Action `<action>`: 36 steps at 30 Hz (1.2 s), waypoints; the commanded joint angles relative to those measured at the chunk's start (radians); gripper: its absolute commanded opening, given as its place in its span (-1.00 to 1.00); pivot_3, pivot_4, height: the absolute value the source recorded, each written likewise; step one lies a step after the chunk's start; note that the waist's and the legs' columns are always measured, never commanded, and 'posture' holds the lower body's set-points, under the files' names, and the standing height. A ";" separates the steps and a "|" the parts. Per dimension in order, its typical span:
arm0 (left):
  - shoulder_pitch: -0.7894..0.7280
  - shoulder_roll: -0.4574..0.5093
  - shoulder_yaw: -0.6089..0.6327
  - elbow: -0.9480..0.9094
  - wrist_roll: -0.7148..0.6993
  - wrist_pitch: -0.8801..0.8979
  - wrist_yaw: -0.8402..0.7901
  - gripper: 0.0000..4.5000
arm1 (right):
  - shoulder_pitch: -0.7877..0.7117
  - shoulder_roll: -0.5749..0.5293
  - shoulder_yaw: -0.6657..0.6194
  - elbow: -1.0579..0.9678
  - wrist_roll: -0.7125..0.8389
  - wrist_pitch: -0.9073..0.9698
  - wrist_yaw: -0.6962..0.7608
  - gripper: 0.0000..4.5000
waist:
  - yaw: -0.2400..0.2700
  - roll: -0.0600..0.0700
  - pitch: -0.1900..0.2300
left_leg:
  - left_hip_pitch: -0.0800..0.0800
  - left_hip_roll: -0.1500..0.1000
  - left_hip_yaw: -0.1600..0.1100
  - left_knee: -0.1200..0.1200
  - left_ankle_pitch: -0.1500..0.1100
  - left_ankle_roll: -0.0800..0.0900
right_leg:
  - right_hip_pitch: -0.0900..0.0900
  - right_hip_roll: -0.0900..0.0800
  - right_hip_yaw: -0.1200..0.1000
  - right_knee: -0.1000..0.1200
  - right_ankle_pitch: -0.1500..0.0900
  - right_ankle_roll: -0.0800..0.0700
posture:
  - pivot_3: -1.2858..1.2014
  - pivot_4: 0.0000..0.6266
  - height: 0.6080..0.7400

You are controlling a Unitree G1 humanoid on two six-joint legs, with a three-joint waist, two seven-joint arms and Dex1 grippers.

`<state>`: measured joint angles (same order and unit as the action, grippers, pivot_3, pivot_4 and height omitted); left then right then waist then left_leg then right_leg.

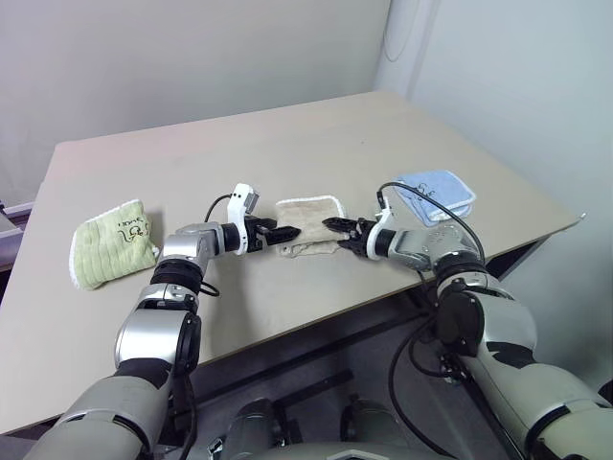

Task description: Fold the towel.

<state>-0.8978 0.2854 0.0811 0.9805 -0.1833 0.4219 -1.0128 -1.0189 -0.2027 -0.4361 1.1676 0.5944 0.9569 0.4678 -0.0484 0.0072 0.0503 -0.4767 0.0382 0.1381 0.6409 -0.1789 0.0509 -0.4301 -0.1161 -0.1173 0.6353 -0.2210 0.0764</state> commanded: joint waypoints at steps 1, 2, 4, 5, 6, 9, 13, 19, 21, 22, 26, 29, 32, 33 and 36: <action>-0.007 0.007 -0.005 -0.020 0.004 -0.024 0.017 1.00 | -0.051 0.037 0.007 0.037 -0.025 -0.032 0.007 0.38 | 0.001 0.000 0.000 | 0.000 0.000 0.000 0.000 0.000 0.000 | 0.000 0.000 0.000 0.000 0.000 0.000 | 0.03 -1.00 0.71; -0.006 0.008 -0.006 -0.021 0.004 -0.026 0.021 1.00 | -0.055 0.042 0.006 0.044 -0.031 -0.038 0.005 0.38 | 0.001 0.000 0.000 | 0.000 0.000 0.000 0.000 0.000 0.000 | 0.000 0.000 0.000 0.000 0.000 0.000 | 0.03 -1.00 0.71; -0.003 0.012 -0.008 -0.022 0.008 -0.038 0.030 1.00 | -0.059 0.047 0.001 0.056 -0.042 -0.050 0.002 0.21 | 0.001 0.000 0.000 | 0.000 0.000 0.000 0.000 0.000 0.000 | 0.000 0.000 0.000 0.000 0.000 0.000 | 0.03 -1.00 0.71; -0.001 0.015 -0.009 -0.021 0.008 -0.044 0.035 1.00 | -0.059 0.047 -0.011 0.064 -0.041 -0.062 -0.019 0.11 | 0.001 0.000 0.000 | 0.000 0.000 0.000 0.001 0.000 0.000 | 0.000 0.000 0.000 0.000 0.000 0.000 | 0.03 -1.00 0.71; 0.000 0.017 -0.010 -0.020 0.008 -0.048 0.039 1.00 | -0.059 0.047 -0.020 0.071 -0.040 -0.071 -0.034 -0.02 | 0.001 0.000 0.000 | 0.000 0.000 0.000 0.001 0.000 0.000 | 0.000 0.000 0.000 0.000 0.000 0.000 | 0.03 -1.00 0.71; 0.003 0.025 -0.008 -0.017 0.008 -0.059 0.055 1.00 | -0.056 0.039 -0.028 0.077 -0.044 -0.081 -0.036 -0.51 | 0.001 0.000 0.000 | 0.000 0.001 0.000 0.001 0.000 0.000 | 0.000 0.000 0.000 0.000 0.000 0.000 | 0.03 -1.00 0.71; 0.002 0.031 -0.005 -0.005 0.007 -0.076 0.073 1.00 | -0.057 0.020 -0.064 0.068 -0.025 -0.088 -0.042 -0.98 | 0.002 0.000 0.000 | 0.000 0.001 0.000 0.001 0.000 0.000 | -0.001 0.000 0.000 0.000 0.001 -0.001 | 0.03 -1.00 0.71; -0.014 0.042 0.018 0.009 -0.020 -0.078 0.069 1.00 | -0.031 0.000 -0.138 -0.167 0.078 -0.071 0.026 -0.98 | 0.006 0.000 0.000 | -0.002 0.001 0.002 0.001 0.000 0.000 | -0.005 0.000 0.000 -0.001 0.002 -0.003 | 0.03 -1.00 0.71; -0.010 0.049 0.011 0.014 -0.011 -0.088 0.072 1.00 | 0.013 0.010 -0.188 -0.341 0.141 -0.079 -0.017 -0.98 | 0.008 0.000 0.000 | -0.002 0.001 0.002 0.000 0.000 0.000 | -0.006 -0.001 0.000 -0.001 0.002 -0.003 | 0.03 -1.00 0.71; -0.007 0.050 0.008 0.018 -0.007 -0.093 0.074 1.00 | 0.036 0.012 -0.216 -0.430 0.171 -0.086 -0.047 -0.98 | 0.009 0.000 0.000 | -0.003 0.001 0.002 0.000 0.000 0.000 | -0.006 -0.001 0.000 -0.002 0.002 -0.003 | 0.03 -1.00 0.71; 0.006 0.043 -0.001 0.014 -0.005 -0.099 0.069 1.00 | 0.124 0.021 -0.269 -0.724 0.224 -0.191 -0.148 -0.98 | 0.012 0.000 0.000 | -0.003 0.001 0.003 -0.004 0.000 0.000 | -0.006 -0.001 0.000 -0.005 0.002 -0.003 | 0.03 -1.00 0.71; 0.013 0.031 -0.007 0.008 -0.006 -0.099 0.068 1.00 | 0.143 -0.003 -0.332 -0.761 0.259 -0.267 -0.208 -0.98 | 0.009 0.000 0.000 | -0.002 0.000 0.005 -0.008 0.000 -0.001 | -0.006 -0.002 0.000 -0.005 0.003 -0.001 | 0.03 -1.00 0.71; 0.017 0.021 -0.008 0.010 -0.003 -0.109 0.072 1.00 | 0.137 -0.044 -0.393 -0.660 0.264 -0.375 -0.252 -0.98 | 0.006 0.000 0.000 | -0.002 0.000 0.006 -0.009 0.000 -0.001 | -0.006 -0.001 0.000 -0.005 0.004 -0.001 | 0.03 -1.00 0.71; 0.017 0.018 -0.008 0.012 -0.002 -0.112 0.074 1.00 | 0.137 -0.060 -0.399 -0.618 0.258 -0.415 -0.239 -0.98 | 0.005 0.000 0.000 | -0.001 0.001 0.006 -0.009 0.000 -0.001 | -0.006 -0.001 0.000 -0.005 0.004 -0.001 | 0.03 -1.00 0.71; 0.022 0.013 -0.007 0.009 -0.002 -0.117 0.079 1.00 | 0.118 -0.123 -0.419 -0.416 0.254 -0.502 -0.195 -0.98 | 0.002 0.000 0.000 | 0.000 0.001 0.006 -0.008 0.000 -0.001 | -0.004 -0.001 0.000 -0.005 0.004 0.000 | 0.03 -1.00 0.71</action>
<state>-0.8685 0.2936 0.0700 1.0109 -0.1852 0.3228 -0.9337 -0.8687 -0.3075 -0.8495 0.6950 0.8432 0.5035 0.2458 -0.0459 0.0073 0.0504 -0.4767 0.0389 0.1445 0.6329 -0.1785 0.0503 -0.4342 -0.1167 -0.1170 0.6303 -0.2174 0.0759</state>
